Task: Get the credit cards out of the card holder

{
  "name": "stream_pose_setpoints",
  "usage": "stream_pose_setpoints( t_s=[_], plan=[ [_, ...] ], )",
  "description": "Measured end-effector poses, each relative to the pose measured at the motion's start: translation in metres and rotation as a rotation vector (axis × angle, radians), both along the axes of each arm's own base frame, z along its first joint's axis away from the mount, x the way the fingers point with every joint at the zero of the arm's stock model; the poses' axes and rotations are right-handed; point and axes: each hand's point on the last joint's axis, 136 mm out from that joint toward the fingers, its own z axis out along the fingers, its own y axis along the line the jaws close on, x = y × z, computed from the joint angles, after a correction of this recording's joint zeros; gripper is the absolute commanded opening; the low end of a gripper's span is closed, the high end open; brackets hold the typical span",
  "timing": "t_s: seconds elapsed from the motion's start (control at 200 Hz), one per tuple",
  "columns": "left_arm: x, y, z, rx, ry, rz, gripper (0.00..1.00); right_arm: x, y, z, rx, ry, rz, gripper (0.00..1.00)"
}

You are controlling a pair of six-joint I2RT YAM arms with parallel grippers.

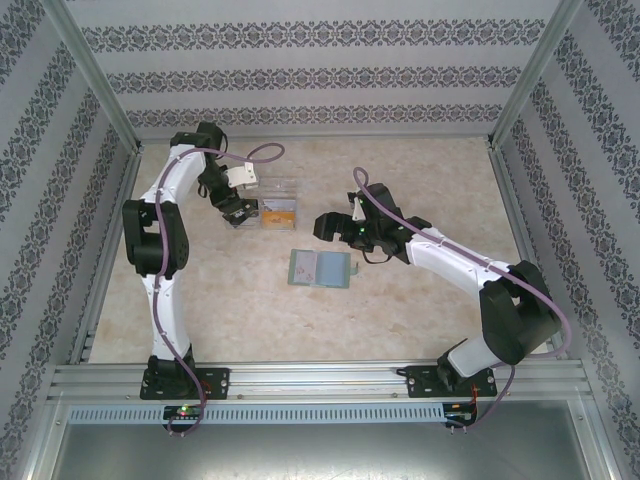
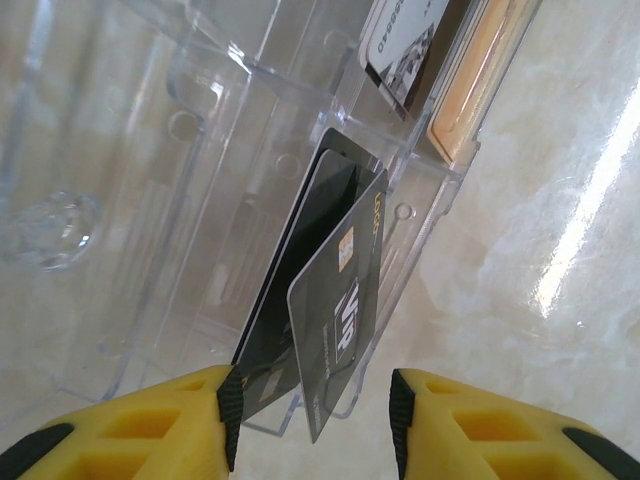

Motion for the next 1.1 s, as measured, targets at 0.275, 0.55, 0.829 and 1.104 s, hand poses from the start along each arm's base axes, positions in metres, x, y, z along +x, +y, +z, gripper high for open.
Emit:
stream_pose_setpoints(
  t_s=[0.275,0.55,0.829,1.104],
  plan=[
    [0.003,0.000,-0.007,0.000,0.015,0.012,0.41,0.000,0.000,0.000,-0.002,-0.001,-0.002,0.98],
    [0.005,0.000,-0.008,-0.002,0.016,0.024,0.35,0.000,-0.001,-0.001,-0.003,-0.001,-0.003,0.98],
    [0.005,0.000,-0.011,-0.002,0.023,0.023,0.20,0.003,0.000,0.002,-0.004,-0.004,-0.004,0.98],
    [0.006,0.000,-0.009,-0.003,0.013,0.022,0.05,0.003,0.000,0.000,-0.011,-0.005,-0.002,0.98]
  ],
)
